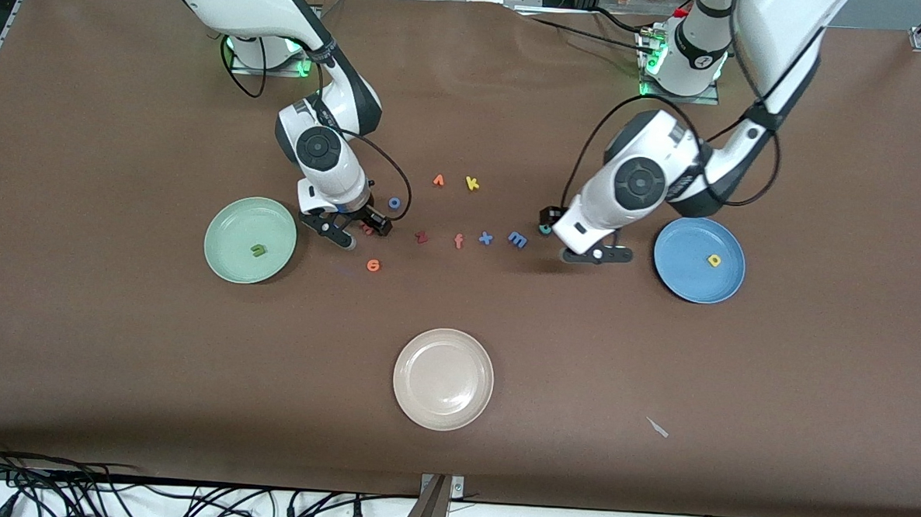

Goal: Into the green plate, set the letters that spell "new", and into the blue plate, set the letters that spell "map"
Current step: 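Grasp pink w with the right gripper while the left gripper grasps teal d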

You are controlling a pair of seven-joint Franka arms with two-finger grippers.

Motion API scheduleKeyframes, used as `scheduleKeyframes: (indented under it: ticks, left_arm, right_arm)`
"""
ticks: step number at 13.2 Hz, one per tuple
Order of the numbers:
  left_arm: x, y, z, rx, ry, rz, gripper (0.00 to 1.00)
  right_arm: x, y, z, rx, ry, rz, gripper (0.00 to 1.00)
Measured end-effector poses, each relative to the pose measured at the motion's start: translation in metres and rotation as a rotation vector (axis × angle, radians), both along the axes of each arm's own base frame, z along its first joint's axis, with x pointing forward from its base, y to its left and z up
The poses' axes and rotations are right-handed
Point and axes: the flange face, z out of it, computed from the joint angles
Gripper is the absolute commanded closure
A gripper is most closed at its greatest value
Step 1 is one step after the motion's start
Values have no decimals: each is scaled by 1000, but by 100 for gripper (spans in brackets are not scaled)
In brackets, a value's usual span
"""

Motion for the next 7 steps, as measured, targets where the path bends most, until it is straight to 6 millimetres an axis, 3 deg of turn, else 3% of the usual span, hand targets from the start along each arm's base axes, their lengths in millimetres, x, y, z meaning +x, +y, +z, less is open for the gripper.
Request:
scheduleKeyframes:
  ticks: [2, 5, 7]
  left_arm:
    - [-8, -12, -26, 29, -6, -13, 2]
    - [-14, -19, -64, 74, -31, 0, 2]
    - [-19, -25, -80, 69, -35, 14, 6]
  right_arm:
    - [2, -2, -1, -2, -5, -1, 40]
    - [4, -5, -1, -9, -11, 5, 67]
    - [5, -4, 2, -9, -18, 11, 77]
